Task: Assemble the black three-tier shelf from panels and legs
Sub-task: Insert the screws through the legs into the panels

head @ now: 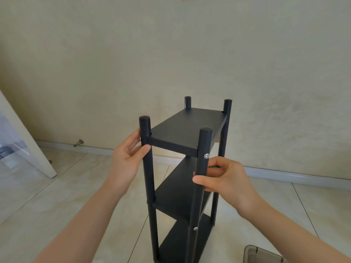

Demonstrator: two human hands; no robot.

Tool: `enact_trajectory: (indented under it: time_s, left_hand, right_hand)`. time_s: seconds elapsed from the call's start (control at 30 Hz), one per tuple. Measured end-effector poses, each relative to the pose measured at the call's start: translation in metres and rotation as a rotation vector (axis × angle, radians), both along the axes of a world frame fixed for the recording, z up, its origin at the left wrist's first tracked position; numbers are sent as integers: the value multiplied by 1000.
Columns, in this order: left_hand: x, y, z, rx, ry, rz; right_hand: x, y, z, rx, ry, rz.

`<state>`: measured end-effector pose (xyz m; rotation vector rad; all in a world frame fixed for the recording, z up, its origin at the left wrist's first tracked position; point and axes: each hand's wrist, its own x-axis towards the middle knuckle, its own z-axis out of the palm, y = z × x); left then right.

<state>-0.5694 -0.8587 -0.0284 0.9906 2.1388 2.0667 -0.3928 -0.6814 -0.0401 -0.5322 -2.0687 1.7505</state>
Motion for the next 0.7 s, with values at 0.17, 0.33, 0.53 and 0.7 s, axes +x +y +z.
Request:
enact_trajectory:
  time_s: [0.17, 0.33, 0.53, 0.7]
  left_hand:
    - [-6, 0, -7, -14, -52, 38]
    - [-13, -1, -14, -56, -81, 84]
    - [-15, -8, -15, -71, -73, 104]
    - [-23, -12, -23, -57, -53, 99]
  right_hand:
    - [-3, -16, -3, -4, 8, 35]
    - [-7, -23, -5, -2, -1, 25]
    - [-12, -31, -7, 44, -28, 66]
    - [-16, -38, -9, 77, -45, 108]
